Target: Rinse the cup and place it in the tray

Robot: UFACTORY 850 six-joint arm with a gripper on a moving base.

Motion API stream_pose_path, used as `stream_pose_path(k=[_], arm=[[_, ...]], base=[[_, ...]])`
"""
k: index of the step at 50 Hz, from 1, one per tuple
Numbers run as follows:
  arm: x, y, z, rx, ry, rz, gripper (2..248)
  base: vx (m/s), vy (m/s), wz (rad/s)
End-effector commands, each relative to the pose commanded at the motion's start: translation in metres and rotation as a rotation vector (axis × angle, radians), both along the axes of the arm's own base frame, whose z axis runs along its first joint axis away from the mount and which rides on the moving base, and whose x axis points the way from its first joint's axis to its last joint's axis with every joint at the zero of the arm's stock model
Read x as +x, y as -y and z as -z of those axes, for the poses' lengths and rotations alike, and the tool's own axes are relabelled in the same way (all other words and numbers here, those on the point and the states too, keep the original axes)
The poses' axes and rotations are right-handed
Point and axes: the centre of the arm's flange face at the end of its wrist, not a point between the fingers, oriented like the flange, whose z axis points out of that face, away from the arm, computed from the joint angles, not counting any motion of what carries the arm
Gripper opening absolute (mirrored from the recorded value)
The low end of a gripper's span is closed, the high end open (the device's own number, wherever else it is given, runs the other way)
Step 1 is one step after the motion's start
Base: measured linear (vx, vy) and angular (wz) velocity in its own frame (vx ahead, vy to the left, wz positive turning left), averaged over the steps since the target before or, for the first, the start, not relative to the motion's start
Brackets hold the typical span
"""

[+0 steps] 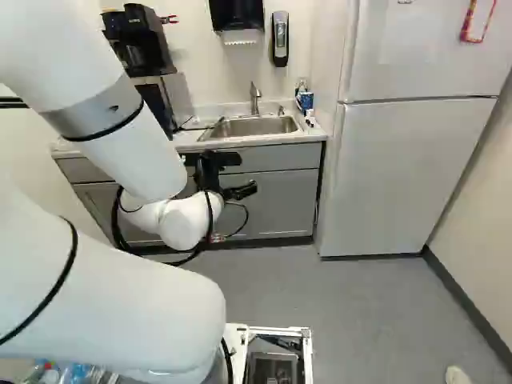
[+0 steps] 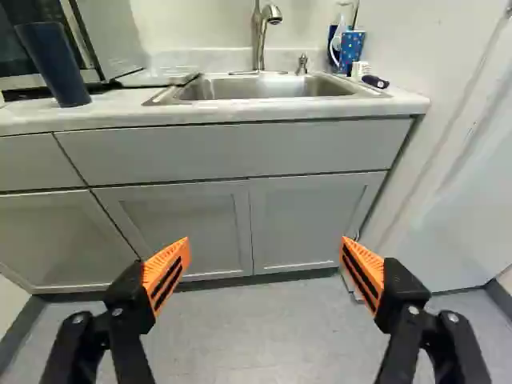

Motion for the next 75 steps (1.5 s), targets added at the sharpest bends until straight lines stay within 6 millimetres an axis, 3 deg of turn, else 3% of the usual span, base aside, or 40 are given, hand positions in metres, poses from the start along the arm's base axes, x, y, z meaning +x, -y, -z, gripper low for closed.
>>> stream_pose_path(k=[28,75], arm=[[0.008,0.001,-0.018,0.0,0.058,0.004,247],[0.066,0.015,-0.069,-0.004,0.164,0.045,247]], base=[[0.0,0.0,0.0],[0.0,0.0,0.0]])
